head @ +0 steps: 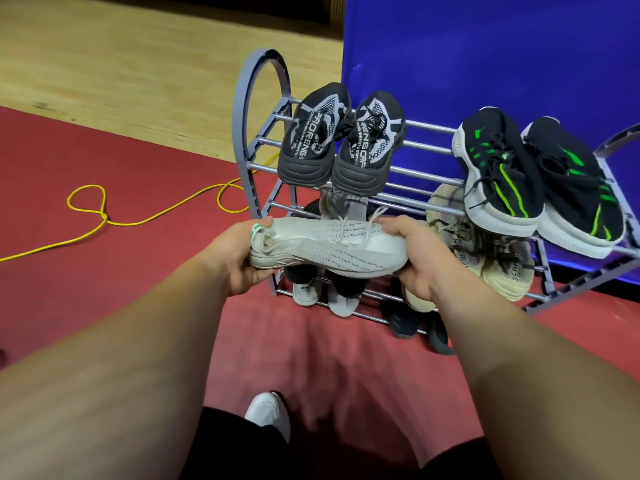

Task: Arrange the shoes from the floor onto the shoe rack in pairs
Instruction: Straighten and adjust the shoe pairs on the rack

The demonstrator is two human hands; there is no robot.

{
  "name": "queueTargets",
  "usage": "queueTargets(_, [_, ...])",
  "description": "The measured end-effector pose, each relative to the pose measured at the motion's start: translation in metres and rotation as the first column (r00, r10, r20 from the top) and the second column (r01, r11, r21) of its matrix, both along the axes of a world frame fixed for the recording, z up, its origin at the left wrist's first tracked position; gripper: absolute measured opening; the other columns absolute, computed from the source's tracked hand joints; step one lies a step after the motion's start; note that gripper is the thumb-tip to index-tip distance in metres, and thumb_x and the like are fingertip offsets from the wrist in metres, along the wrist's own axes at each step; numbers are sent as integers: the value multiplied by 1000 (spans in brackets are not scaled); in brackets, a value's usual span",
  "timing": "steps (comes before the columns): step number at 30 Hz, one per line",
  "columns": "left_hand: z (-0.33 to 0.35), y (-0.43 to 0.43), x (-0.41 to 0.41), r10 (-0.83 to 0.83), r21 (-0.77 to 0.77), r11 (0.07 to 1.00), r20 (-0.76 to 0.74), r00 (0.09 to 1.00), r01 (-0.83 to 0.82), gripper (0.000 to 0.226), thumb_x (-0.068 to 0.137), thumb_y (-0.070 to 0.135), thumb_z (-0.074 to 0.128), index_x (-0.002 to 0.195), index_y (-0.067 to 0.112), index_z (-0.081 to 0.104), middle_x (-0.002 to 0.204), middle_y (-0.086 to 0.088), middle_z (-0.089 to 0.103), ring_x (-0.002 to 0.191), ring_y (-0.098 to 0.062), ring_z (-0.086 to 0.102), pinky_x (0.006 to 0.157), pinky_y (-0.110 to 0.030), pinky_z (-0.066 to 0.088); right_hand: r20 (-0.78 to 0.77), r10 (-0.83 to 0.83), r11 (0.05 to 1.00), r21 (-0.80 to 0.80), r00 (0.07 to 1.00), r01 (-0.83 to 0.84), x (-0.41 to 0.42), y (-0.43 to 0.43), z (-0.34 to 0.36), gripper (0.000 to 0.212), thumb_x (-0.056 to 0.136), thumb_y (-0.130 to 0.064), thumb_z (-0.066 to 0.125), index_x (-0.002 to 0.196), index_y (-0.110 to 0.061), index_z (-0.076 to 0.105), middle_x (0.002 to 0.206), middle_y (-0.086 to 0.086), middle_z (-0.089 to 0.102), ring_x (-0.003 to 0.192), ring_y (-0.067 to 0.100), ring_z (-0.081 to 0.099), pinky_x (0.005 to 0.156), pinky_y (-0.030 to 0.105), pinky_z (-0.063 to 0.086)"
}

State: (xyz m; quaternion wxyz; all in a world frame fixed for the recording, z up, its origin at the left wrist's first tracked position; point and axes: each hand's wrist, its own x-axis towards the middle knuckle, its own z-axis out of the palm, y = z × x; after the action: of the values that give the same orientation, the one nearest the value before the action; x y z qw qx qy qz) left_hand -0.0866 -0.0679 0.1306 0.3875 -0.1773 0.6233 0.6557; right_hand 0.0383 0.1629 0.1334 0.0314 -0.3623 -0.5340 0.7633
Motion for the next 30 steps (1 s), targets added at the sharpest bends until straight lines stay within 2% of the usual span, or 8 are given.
queueTargets(3, [2,-13,-1,-10,20,1000,5,1000,10,17,91,26,62,86,17,76,73,2,74,57,-14,71,50,-25,58,-12,-92,995,-43,996,91,-9,-5,-3,36,99,-33,52,117,-11,74,108,10,79,98,28,73,93,45,57])
queueTargets(5, [1,-22,-2,3,20,1000,14,1000,-3,19,89,21,59,86,17,77,77,1,76,60,-15,73,53,-26,59,89,-112,993,42,990,109,-13,-6,-12,40,100,-42,50,112,-12,73,98,11,78,77,24,73,74,37,60])
queueTargets(8, [0,-34,-5,29,12,1000,16,999,-29,18,88,20,59,87,17,77,81,0,77,64,-15,74,57,-26,60,355,-28,978,203,934,-48,-11,-9,-25,51,99,-56,49,94,-8,65,72,8,64,50,19,64,45,25,50])
queueTargets(11, [-3,-44,-10,37,10,999,16,999,-37,19,87,21,61,95,16,77,91,-2,78,74,-18,75,66,-29,62,530,163,942,168,832,-292,-7,-19,-35,73,94,-73,44,94,-3,65,73,11,65,54,25,68,51,29,55])
queueTargets(15, [-5,-51,-12,39,33,999,9,999,-40,19,88,22,61,97,16,77,96,-4,77,80,-21,75,69,-32,63,444,212,972,0,871,-236,-16,-29,-40,83,88,-78,50,108,1,67,95,17,75,70,28,76,66,37,63])
queueTargets(21, [-6,-41,-12,95,106,989,45,994,-99,23,83,20,54,90,12,74,88,-5,75,71,-20,74,59,-30,60,307,77,984,-177,948,-23,-22,-34,-42,49,98,-44,63,125,-4,66,94,14,74,64,23,77,51,30,59])
queueTargets(26, [-9,-19,-6,83,160,982,89,993,-96,24,87,20,49,90,12,72,81,-3,75,72,-17,72,69,-28,60,244,-29,974,-212,969,83,-17,-28,-39,46,99,-41,61,123,-2,66,93,14,74,64,21,77,50,28,58])
queueTargets(30, [-11,2,2,93,229,966,132,987,-122,27,90,12,48,103,7,71,87,-8,77,73,-20,75,65,-31,63,247,-84,959,-242,965,145,-10,-26,-38,46,101,-40,58,122,1,65,99,17,75,67,22,78,51,30,60])
